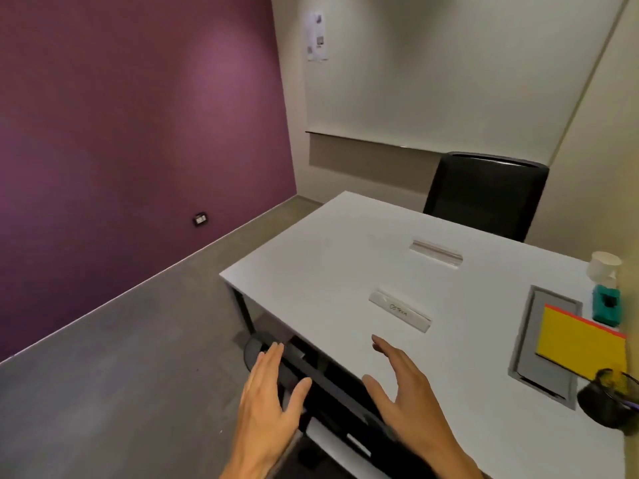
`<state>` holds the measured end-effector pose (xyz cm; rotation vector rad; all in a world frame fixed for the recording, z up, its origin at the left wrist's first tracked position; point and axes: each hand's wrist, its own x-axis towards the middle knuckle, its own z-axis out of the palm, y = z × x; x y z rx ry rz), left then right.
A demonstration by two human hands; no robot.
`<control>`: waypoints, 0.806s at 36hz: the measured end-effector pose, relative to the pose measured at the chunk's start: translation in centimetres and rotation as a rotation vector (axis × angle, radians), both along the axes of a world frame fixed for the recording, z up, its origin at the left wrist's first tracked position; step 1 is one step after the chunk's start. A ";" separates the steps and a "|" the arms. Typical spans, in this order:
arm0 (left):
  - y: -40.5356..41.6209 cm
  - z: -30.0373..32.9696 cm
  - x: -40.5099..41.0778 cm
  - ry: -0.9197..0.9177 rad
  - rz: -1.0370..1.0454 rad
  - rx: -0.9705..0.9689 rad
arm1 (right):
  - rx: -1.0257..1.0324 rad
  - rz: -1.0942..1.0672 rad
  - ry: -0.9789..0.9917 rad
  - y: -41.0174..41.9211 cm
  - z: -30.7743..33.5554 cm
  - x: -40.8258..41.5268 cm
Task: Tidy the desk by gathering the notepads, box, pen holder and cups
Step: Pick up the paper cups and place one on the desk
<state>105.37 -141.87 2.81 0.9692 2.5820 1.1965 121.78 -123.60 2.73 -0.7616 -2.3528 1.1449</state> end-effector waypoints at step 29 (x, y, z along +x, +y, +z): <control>-30.2 -3.1 -15.7 0.121 0.454 -0.628 | 0.685 0.562 -0.314 -26.0 -4.9 -29.3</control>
